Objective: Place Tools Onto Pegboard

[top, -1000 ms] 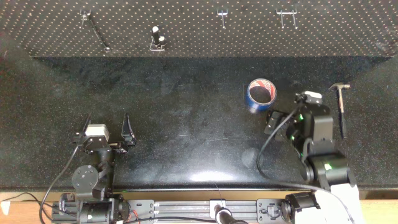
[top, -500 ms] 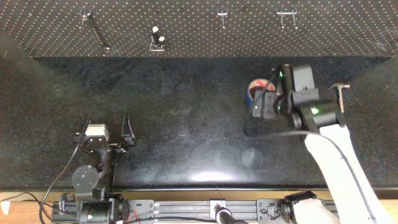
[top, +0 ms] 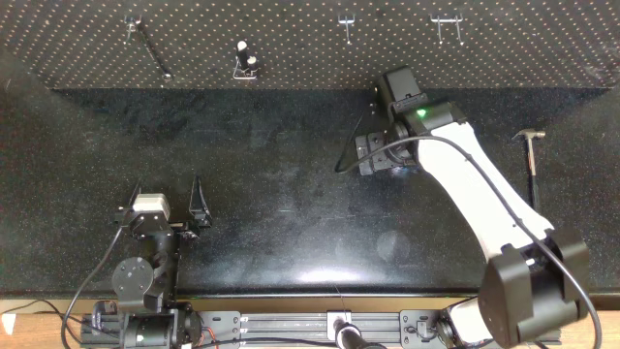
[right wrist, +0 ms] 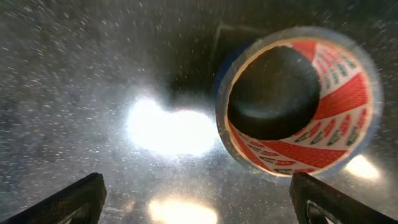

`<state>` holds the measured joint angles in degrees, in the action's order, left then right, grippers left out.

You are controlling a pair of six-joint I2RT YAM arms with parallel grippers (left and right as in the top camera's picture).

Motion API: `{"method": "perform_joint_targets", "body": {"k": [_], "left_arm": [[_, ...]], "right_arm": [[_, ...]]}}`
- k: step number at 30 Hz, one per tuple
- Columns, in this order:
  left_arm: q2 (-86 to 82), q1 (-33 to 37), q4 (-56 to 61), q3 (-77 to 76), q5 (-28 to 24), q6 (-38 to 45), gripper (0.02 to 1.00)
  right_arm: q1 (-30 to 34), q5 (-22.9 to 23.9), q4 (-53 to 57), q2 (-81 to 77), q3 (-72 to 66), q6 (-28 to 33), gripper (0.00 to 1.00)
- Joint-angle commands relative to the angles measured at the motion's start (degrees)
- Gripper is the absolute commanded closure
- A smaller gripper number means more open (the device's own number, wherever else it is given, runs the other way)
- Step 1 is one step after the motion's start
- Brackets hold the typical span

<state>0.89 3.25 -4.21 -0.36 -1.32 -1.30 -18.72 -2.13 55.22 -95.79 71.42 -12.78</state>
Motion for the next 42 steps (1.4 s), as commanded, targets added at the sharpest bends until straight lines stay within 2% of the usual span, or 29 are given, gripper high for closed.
{"method": "perform_joint_targets", "body": {"k": [1,16,18,22,27,35,39,42], "left_arm": [[-0.7,0.1,-0.5,0.0,0.7,1.0,0.023],[-0.7,0.1,-0.5,0.0,0.7,1.0,0.023],[-0.7,0.1,-0.5,0.0,0.6,1.0,0.025],[-0.7,0.1,-0.5,0.0,0.6,1.0,0.025],[-0.7,0.1,-0.5,0.0,0.6,1.0,0.023],[-0.7,0.1,-0.5,0.0,0.7,1.0,0.023],[-0.7,0.1,-0.5,0.0,0.7,1.0,0.023],[-0.7,0.1,-0.5,0.0,0.7,1.0,0.025]], "right_arm": [[-0.2,-1.0,0.2,-3.4,1.6,-0.2,0.025],[0.5,-0.1,-2.4,-10.1,4.3,0.4,0.02],[1.0,-0.1,-2.0,-10.5,4.3,0.4,0.123],[1.6,-0.1,-1.7,-10.6,4.3,0.0,0.446],[1.7,-0.1,-1.7,-10.6,4.3,0.0,0.711],[1.7,-0.1,-1.7,-10.6,4.3,0.0,0.812],[1.7,-0.1,-1.8,-10.4,4.3,0.0,0.921],[1.7,-0.1,-3.1,-10.2,4.3,0.0,0.923]]}}
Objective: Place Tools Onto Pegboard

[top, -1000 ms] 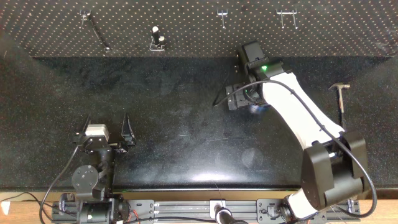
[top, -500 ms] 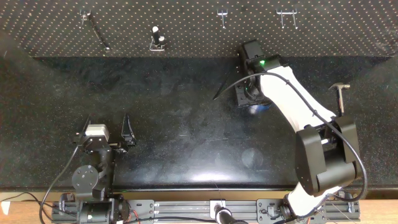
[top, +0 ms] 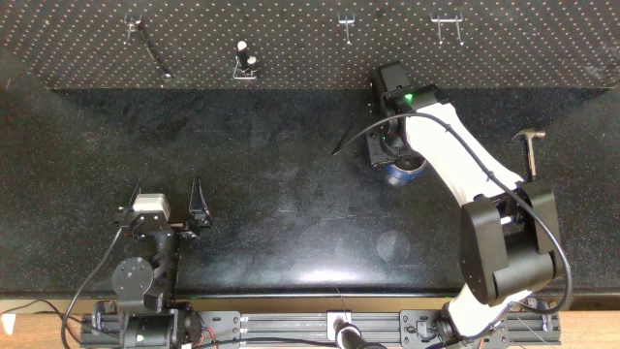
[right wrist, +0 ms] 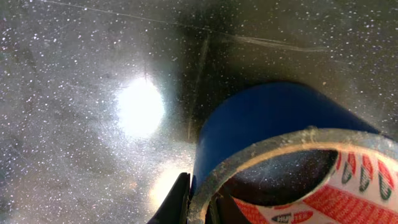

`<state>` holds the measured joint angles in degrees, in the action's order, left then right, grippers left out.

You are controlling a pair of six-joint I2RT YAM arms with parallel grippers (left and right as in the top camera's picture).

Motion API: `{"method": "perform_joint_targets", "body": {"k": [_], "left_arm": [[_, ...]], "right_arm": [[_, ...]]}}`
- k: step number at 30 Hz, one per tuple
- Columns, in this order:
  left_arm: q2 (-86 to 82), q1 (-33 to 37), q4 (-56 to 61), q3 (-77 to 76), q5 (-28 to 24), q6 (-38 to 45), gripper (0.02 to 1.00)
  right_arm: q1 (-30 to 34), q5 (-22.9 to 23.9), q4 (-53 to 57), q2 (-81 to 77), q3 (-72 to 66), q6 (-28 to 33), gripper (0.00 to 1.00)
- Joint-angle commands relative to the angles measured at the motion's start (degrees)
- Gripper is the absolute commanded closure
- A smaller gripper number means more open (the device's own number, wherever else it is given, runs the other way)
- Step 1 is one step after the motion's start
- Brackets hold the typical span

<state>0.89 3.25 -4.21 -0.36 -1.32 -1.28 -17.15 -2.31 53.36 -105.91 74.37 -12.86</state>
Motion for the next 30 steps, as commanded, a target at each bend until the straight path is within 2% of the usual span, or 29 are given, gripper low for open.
{"method": "perform_joint_targets", "body": {"k": [1,8,23,27,30], "left_arm": [[-0.7,0.1,-0.5,0.0,0.6,0.9,0.025],[-0.7,0.1,-0.5,0.0,0.6,0.9,0.023],[-0.7,0.1,-0.5,0.0,0.6,0.9,0.025],[-0.7,0.1,-0.5,0.0,0.7,0.9,0.023],[-0.7,0.1,-0.5,0.0,0.7,0.9,0.025]], "right_arm": [[0.1,0.1,-2.1,-0.1,1.3,0.1,0.921],[0.1,0.1,-5.1,2.6,1.3,-0.2,0.925],[0.1,-0.3,-4.6,22.1,1.1,-1.4,0.925],[-1.0,-0.3,-13.1,26.7,-0.8,-1.4,0.923],[-4.5,1.0,-22.5,28.5,-3.0,-1.4,0.925]]}}
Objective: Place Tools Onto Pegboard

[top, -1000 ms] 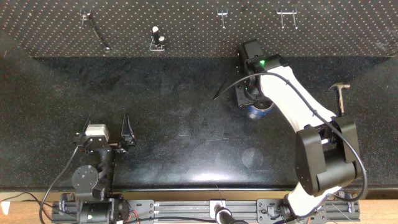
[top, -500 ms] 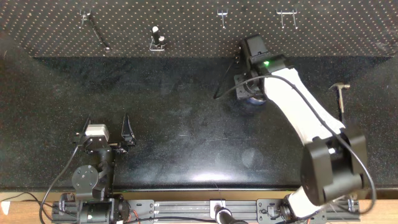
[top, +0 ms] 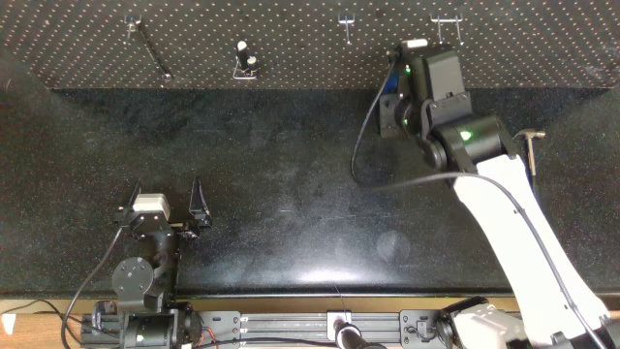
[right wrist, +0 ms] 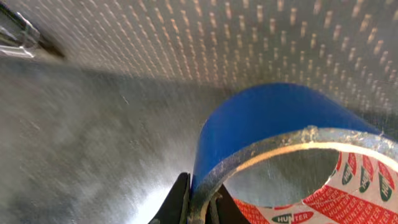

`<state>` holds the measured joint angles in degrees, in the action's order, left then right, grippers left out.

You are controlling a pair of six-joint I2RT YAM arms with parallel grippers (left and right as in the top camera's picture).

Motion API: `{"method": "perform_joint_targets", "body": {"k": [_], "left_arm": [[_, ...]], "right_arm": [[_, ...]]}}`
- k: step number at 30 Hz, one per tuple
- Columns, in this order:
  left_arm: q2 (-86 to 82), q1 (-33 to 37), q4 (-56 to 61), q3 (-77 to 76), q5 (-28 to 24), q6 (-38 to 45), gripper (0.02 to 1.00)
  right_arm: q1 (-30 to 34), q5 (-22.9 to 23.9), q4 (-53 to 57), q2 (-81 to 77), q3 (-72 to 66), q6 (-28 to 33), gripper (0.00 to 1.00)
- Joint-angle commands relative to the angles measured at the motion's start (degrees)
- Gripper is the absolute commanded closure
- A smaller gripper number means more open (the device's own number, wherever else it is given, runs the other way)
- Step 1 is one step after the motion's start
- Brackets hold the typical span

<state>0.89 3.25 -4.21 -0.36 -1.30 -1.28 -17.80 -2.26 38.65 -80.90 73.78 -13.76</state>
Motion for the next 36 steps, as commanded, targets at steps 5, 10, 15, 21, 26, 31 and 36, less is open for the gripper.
{"method": "perform_joint_targets", "body": {"k": [5,10,15,21,26,31,36], "left_arm": [[-0.7,0.1,-0.5,0.0,0.6,0.9,0.023],[-0.7,0.1,-0.5,0.0,0.6,0.9,0.023],[-0.7,0.1,-0.5,0.0,0.6,0.9,0.025],[-0.7,0.1,-0.5,0.0,0.6,0.9,0.025],[-0.7,0.1,-0.5,0.0,0.6,0.9,0.023],[-0.7,0.1,-0.5,0.0,0.6,0.9,0.025],[-0.7,0.1,-0.5,0.0,0.6,0.9,0.023]], "right_arm": [[-9.2,7.2,-15.5,3.4,-3.8,-0.5,0.925],[-11.6,12.0,-21.7,3.0,-5.1,-0.5,0.925],[-11.5,12.3,-28.8,-0.5,-5.1,2.1,0.925],[-11.5,12.3,-36.3,-7.0,-5.1,2.1,0.925],[-11.5,12.3,-39.6,-9.9,-5.1,2.1,0.925],[-11.1,12.3,-42.9,-11.2,-5.1,3.6,0.925],[-11.0,12.3,-43.5,-11.5,-5.1,3.7,0.923]]}}
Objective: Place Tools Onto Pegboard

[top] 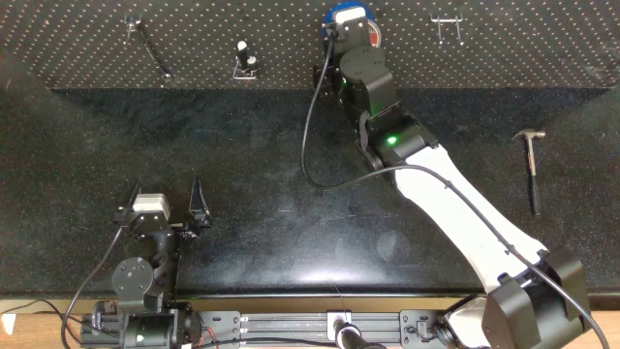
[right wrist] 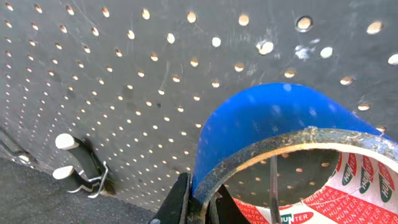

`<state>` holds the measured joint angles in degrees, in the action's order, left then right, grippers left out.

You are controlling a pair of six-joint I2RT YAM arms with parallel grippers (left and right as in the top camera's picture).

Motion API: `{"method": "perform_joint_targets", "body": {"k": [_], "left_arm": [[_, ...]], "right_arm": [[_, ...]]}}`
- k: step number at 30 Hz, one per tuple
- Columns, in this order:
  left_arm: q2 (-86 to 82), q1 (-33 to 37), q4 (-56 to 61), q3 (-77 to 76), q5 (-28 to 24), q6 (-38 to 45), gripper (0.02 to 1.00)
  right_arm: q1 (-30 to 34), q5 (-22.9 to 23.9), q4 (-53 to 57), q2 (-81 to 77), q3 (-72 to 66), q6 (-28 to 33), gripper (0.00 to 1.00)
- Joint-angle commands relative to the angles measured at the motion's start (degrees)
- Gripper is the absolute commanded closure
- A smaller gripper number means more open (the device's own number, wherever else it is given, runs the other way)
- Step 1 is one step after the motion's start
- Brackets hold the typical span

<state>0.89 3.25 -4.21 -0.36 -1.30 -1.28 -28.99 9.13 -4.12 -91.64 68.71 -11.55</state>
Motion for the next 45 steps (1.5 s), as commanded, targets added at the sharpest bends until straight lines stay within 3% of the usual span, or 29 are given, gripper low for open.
{"method": "perform_joint_targets", "body": {"k": [1,26,29,32,45], "left_arm": [[-0.7,0.1,-0.5,0.0,0.6,0.9,0.023],[-0.7,0.1,-0.5,0.0,0.6,0.9,0.025],[-0.7,0.1,-0.5,0.0,0.6,0.9,0.023],[-0.7,0.1,-0.5,0.0,0.6,0.9,0.025],[-0.7,0.1,-0.5,0.0,0.6,0.9,0.025]], "right_arm": [[0.2,1.0,-0.7,-0.8,0.0,1.5,0.923],[0.4,0.9,-0.7,-1.6,0.0,2.7,0.921],[0.3,0.9,-0.7,-1.6,0.0,2.7,0.774],[0.4,0.9,-0.7,-1.6,0.0,2.7,0.717],[0.3,-1.5,2.6,-1.1,0.0,2.6,0.623]]}}
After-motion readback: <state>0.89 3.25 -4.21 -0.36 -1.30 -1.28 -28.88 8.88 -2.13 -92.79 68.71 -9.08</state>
